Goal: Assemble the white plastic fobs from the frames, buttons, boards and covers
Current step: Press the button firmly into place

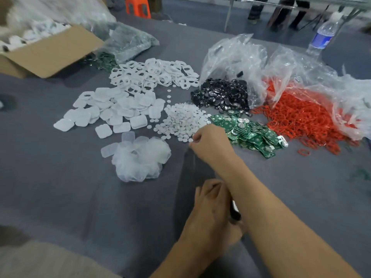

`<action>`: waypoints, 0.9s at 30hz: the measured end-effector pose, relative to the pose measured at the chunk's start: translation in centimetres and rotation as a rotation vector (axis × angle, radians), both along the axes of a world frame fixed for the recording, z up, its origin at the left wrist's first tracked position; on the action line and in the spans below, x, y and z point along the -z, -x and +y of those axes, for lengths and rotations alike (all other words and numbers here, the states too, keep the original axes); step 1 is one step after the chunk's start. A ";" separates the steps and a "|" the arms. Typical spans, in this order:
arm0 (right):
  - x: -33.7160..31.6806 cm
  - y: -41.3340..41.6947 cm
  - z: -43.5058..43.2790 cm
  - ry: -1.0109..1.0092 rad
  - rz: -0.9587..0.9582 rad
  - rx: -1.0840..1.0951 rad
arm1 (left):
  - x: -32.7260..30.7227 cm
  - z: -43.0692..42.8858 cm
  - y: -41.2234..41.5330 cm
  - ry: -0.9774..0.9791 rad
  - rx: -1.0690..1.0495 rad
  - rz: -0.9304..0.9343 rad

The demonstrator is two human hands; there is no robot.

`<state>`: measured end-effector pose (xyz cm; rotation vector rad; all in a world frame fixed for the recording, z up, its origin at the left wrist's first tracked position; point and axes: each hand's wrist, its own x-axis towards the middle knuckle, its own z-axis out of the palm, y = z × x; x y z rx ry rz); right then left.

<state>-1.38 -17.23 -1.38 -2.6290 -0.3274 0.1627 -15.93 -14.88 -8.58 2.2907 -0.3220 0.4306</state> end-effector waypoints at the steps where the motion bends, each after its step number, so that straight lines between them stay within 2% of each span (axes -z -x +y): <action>1: 0.4 -0.6 0.3 0.018 0.005 0.001 | 0.2 0.0 -0.1 0.017 0.004 0.021; 5: 1.3 -1.6 0.3 -0.040 -0.023 -0.004 | 0.7 0.3 -0.7 0.002 0.000 0.069; 12: 1.3 -2.1 0.4 -0.054 -0.060 -0.103 | -0.4 0.6 -0.4 0.096 0.034 0.137; 21: 1.9 -1.6 0.0 -0.001 -0.098 -0.187 | -0.7 0.6 -0.4 0.102 0.018 0.140; 24: 1.6 -0.6 -1.9 -0.080 -0.105 -0.117 | -0.7 0.5 -0.3 0.089 -0.008 0.123; 27: 0.7 1.5 -6.1 -0.203 -0.136 0.105 | -0.7 0.4 -0.3 0.084 -0.014 0.105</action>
